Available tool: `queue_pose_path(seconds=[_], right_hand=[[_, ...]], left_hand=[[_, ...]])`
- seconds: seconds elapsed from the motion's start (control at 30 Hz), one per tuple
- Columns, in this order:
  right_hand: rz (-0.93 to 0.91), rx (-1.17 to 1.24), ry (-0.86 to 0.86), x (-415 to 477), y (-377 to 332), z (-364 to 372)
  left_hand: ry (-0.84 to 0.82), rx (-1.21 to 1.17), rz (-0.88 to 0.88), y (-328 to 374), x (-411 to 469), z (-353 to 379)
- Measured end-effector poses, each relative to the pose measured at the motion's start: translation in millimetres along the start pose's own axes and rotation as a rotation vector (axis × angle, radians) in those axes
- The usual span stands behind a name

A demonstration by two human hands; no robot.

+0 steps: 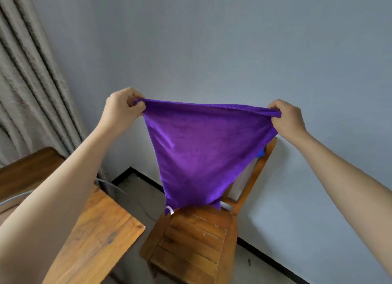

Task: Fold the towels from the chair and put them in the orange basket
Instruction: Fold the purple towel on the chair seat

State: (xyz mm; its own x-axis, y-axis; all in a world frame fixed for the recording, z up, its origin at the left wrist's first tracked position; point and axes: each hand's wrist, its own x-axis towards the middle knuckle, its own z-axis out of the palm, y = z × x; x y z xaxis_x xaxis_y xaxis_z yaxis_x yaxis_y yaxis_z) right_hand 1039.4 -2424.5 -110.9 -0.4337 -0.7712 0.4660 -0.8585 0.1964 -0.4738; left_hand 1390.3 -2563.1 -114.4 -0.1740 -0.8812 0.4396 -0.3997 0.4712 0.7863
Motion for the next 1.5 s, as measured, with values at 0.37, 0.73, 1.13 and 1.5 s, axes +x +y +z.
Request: queue_pose_path(seconds=[0.37, 0.73, 1.13, 1.5], right_hand=[[0.081, 0.253, -0.73, -114.1, 85.4, -25.6], [0.49, 0.363, -0.949, -219.3, 160.6, 52.2], [1.201, 0.815, -0.549, -240.1, 190.5, 151.6], [1.259, 0.479, -0.25, -217.2, 221.6, 283.1]], left_hand=[[-0.391, 0.098, -0.34, 2.7, -184.5, -0.6], [-0.449, 0.063, -0.82, -74.2, -314.4, 42.2], [-0.019, -0.099, -1.049, -150.7, -297.2, 148.0], [0.072, 0.068, -1.139, -255.7, -243.5, 233.1]])
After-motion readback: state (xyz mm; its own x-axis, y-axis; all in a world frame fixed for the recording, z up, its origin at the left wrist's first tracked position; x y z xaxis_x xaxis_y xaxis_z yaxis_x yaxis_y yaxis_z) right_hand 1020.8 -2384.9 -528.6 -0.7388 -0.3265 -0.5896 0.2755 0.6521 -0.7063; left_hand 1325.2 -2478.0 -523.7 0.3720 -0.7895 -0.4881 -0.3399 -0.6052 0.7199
